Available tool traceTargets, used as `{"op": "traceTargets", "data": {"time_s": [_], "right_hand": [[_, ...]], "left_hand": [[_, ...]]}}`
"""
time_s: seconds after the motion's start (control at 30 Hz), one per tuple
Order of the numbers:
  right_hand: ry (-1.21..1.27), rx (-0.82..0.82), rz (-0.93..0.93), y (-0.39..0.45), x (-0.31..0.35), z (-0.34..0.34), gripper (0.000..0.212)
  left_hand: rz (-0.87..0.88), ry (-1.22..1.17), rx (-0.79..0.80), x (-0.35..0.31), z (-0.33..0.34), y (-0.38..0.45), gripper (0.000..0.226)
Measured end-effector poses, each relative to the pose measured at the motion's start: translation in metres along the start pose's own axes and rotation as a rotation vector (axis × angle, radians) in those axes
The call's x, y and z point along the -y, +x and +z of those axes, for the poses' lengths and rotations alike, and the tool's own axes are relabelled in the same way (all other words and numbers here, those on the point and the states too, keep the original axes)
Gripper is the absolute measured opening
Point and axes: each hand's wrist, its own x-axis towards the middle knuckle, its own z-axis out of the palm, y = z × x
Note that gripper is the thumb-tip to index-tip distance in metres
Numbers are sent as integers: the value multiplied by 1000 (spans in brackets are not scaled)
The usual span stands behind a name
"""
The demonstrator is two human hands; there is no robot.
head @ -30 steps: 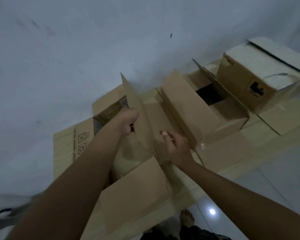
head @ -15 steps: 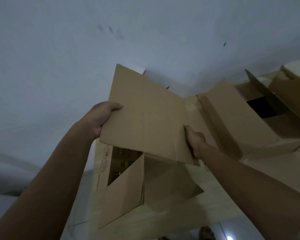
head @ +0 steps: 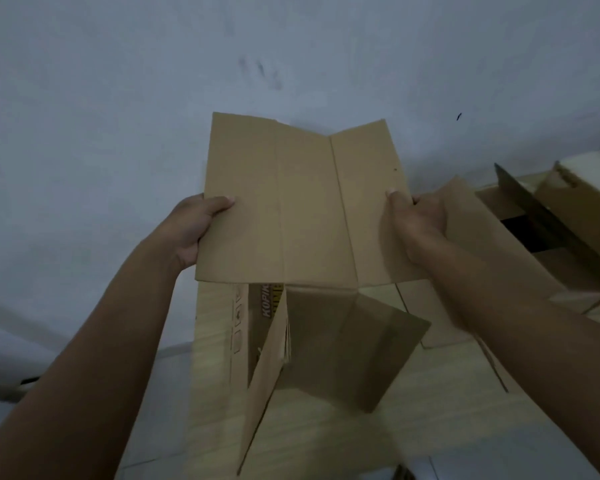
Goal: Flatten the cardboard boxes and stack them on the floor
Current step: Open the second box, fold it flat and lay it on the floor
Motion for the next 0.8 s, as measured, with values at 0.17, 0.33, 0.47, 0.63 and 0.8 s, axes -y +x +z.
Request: {"op": "traceTargets", "data": {"time_s": [0.17, 0.33, 0.47, 0.63, 0.8], "right_hand": [[-71, -33, -128, -15, 34, -14, 45], [-80, -19, -112, -31, 30, -16, 48], [-172, 46, 31, -42, 12, -14, 74], [-198, 91, 30, -62, -12, -21, 76], [-247, 114, 10, -86, -31, -42, 69]], "left_hand": [[33, -25, -2, -5, -15, -7, 23], [-23, -36, 8, 12, -35, -16, 32], [-153, -12, 14, 35, -47, -31, 28], [-219, -49, 24, 63, -55, -60, 22], [-205, -51, 1, 89, -51, -98, 22]]}}
